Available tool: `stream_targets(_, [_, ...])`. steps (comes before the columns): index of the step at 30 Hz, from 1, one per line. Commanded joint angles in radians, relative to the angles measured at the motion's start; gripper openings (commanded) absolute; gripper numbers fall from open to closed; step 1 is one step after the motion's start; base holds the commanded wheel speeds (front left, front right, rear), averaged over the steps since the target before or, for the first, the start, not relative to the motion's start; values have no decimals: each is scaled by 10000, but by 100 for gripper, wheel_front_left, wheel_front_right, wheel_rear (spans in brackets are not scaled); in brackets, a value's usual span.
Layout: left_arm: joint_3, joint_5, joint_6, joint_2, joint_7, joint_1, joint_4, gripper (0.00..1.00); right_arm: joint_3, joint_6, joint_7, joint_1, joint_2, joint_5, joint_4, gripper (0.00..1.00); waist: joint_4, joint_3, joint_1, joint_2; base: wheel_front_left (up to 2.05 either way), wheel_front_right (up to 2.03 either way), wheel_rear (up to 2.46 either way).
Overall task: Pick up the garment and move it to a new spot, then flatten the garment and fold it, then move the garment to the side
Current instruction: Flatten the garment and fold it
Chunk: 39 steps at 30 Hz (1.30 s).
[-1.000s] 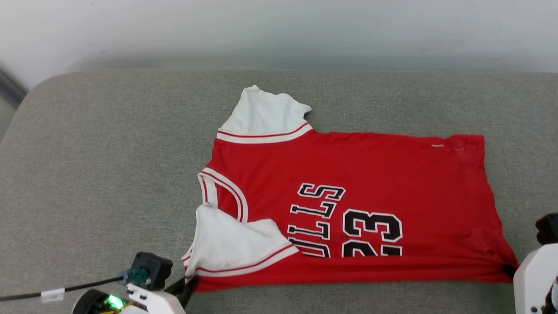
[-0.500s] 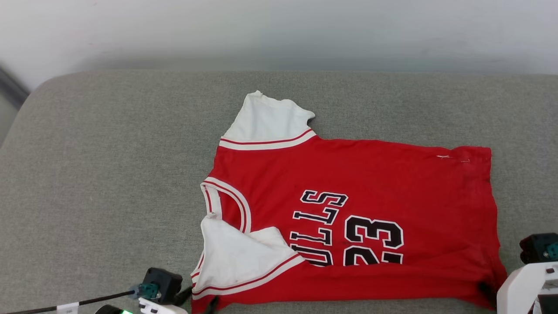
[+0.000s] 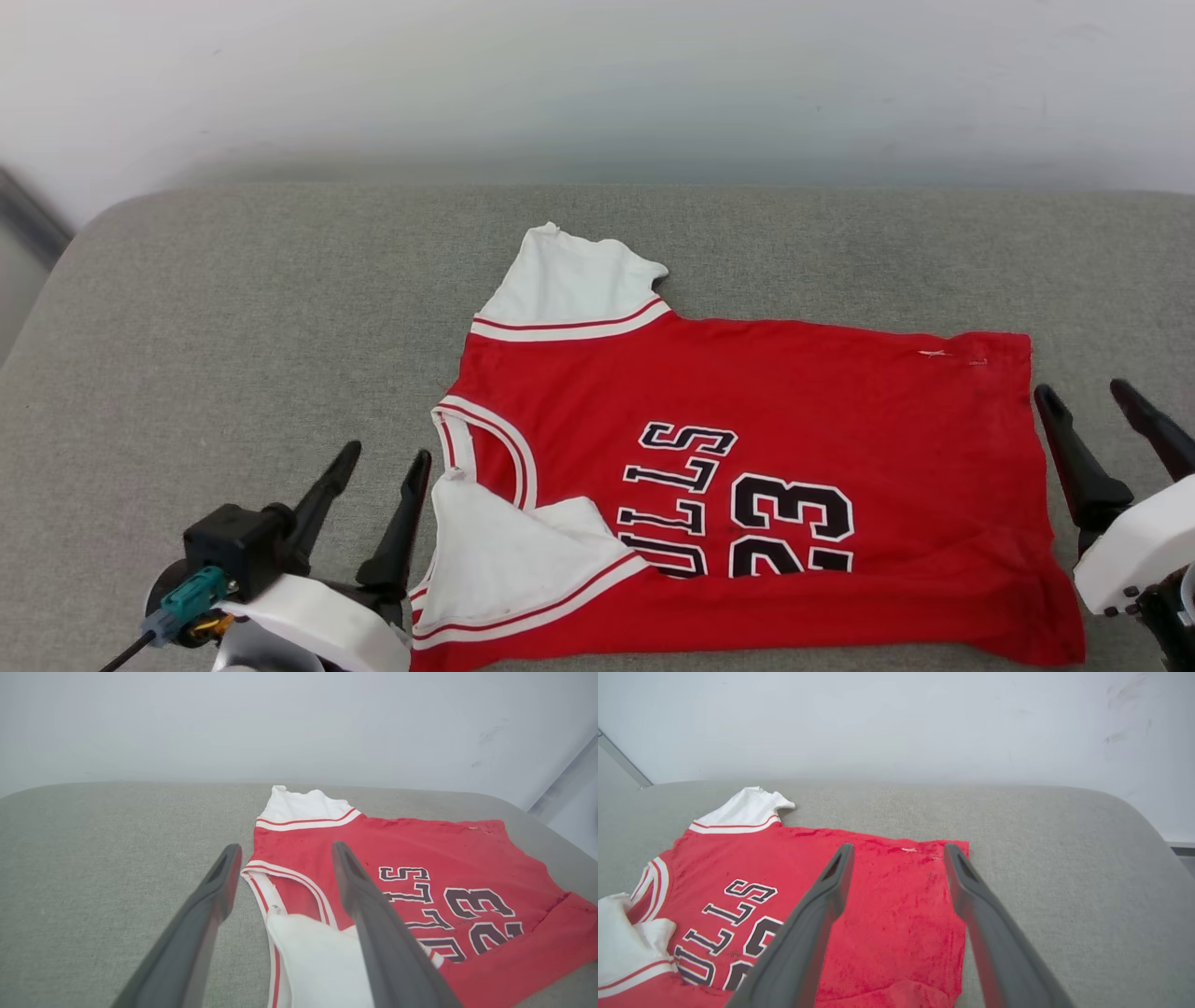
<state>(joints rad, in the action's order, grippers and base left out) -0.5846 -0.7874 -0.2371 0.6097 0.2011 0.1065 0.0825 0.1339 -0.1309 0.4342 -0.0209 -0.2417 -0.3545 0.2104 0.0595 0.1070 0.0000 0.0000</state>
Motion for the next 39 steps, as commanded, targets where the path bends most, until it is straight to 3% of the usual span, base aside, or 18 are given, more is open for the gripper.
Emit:
stream_targets(1, [208,119,1,-49,268,-50,46,100,-57,3,-462,-138,152,132,187,100,-49,-39,0,0,0,0,0])
stream_targets(10, [1079,729,624,-254,639,143,479,100,32,3,-2305,188,1155,483,544,100,-333,90,0,0,0,0,0])
stream_targets(16, [1339,587,1352,362,-42,1431,616,100,-230,3,-2526,-112,1301,738,617,100,-770,816,0,0,0,0,0])
stream_targets(21, [1217,298,2177,1004,-1883,3441,309,100,-598,3,-2704,-531,1381,749,669,100,-1314,1722,0,0,0,0,0])
stream_targets(22, [1217,298,2177,1004,-1883,3441,309,100,-598,3,-2704,-531,1381,749,669,100,-1314,1722,0,0,0,0,0])
stream_targets(25, [991,-47,2690,1366,-3533,4676,-126,100,-786,3,-2934,-872,1450,736,615,100,-1705,2274,0,0,0,0,0])
stream_targets(31, [473,-552,3264,1631,-6564,7228,-1122,100,-1107,3,-3368,-1513,1568,723,314,100,-2380,3206,0,0,0,0,0])
stream_targets(36, [301,-1353,3350,1717,-9052,9032,-2467,100,-1492,3,-3748,-2023,1662,717,125,100,-2905,3860,0,0,0,0,0])
stream_targets(39, [302,-1554,2945,1803,-10305,9842,-3204,100,-1751,3,-3998,-2173,1705,685,4,100,-3188,4178,0,0,0,0,0])
